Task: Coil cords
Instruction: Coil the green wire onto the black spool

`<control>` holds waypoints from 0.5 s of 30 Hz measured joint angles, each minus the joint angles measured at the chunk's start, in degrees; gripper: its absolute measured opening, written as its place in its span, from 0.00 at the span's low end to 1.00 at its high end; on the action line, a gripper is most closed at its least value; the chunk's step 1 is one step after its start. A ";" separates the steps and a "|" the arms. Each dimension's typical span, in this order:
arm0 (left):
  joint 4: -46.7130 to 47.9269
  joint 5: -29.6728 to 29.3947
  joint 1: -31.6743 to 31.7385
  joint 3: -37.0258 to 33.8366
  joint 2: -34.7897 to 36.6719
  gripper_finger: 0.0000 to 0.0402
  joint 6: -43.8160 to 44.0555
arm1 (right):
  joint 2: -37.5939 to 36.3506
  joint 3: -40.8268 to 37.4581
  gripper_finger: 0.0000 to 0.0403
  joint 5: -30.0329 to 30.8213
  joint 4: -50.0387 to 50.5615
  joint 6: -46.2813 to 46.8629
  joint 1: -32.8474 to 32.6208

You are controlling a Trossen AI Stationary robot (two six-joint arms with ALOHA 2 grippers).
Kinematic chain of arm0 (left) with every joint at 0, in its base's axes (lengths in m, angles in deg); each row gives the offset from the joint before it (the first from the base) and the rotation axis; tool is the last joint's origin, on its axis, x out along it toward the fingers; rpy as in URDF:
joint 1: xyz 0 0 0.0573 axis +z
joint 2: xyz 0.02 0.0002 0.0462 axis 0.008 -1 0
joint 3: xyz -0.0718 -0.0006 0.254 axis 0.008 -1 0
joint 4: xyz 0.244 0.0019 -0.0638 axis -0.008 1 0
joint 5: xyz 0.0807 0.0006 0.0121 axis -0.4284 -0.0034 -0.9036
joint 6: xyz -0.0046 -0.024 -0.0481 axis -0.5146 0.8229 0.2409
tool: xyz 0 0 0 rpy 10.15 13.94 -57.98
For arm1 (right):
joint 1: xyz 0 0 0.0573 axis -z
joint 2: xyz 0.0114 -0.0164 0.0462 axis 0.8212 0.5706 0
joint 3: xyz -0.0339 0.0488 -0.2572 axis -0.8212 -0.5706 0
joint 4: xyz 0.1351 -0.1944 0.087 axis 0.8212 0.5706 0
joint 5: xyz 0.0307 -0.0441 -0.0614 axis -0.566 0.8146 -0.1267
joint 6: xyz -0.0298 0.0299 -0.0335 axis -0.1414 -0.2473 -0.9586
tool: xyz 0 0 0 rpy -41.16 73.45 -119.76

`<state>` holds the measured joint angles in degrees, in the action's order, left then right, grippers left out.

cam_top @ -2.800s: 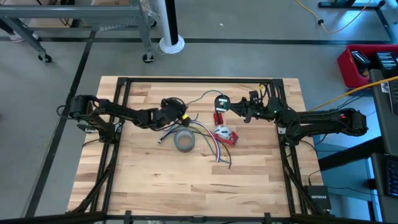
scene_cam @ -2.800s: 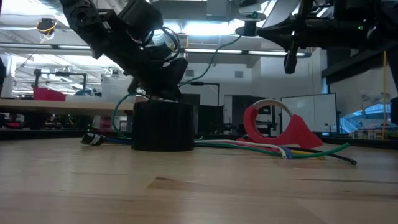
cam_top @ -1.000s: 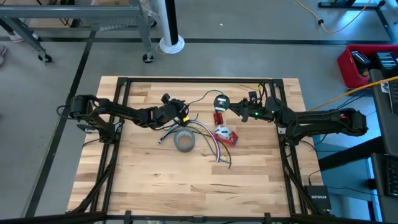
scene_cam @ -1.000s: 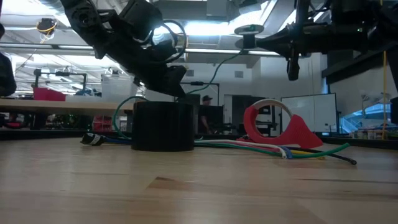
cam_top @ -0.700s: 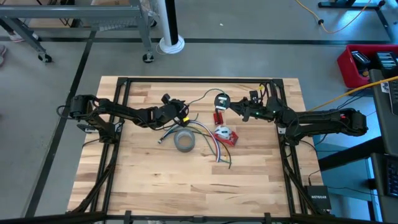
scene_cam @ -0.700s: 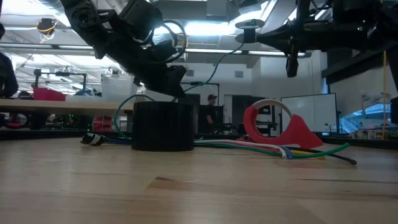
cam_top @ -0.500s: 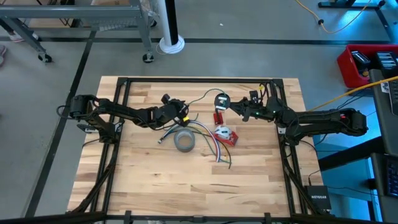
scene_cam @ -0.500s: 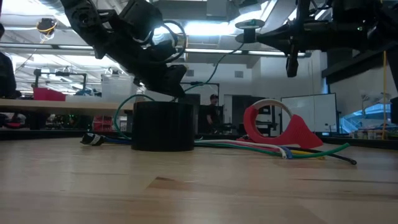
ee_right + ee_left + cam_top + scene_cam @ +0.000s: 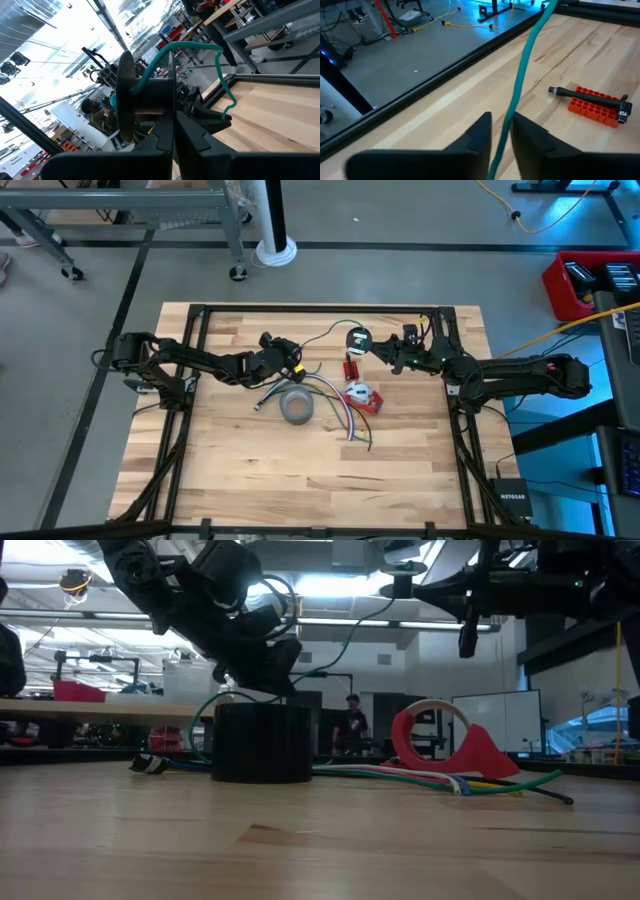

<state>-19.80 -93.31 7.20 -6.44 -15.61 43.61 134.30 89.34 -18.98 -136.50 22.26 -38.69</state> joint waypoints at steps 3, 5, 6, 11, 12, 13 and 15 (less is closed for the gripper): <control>0.00 0.00 0.00 0.00 0.00 0.05 0.06 | 0.00 -0.01 0.02 0.01 0.02 0.00 0.00; -0.01 0.02 0.00 0.00 0.00 0.02 0.95 | 0.00 0.00 0.02 0.33 0.02 0.00 0.00; -0.02 0.02 0.00 0.00 0.00 0.02 1.48 | 0.00 -0.01 0.02 0.75 0.03 0.00 0.01; -0.13 0.19 -0.25 0.00 0.00 0.02 6.62 | 0.00 0.00 0.02 2.67 0.20 -0.02 0.00; -0.34 0.87 -0.44 -0.01 0.00 0.01 8.01 | 0.00 -0.02 0.02 3.15 0.38 -0.02 0.00; -0.64 2.06 -0.52 0.01 -0.01 0.01 9.37 | 0.00 -0.02 0.02 3.80 0.54 -0.02 0.00; -0.47 5.64 -0.80 0.50 -0.02 0.01 12.14 | 0.01 0.00 0.02 5.46 0.93 -0.07 0.01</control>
<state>-20.26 -87.66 6.40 -5.94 -15.64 55.76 134.30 89.34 -13.52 -135.57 22.19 -38.68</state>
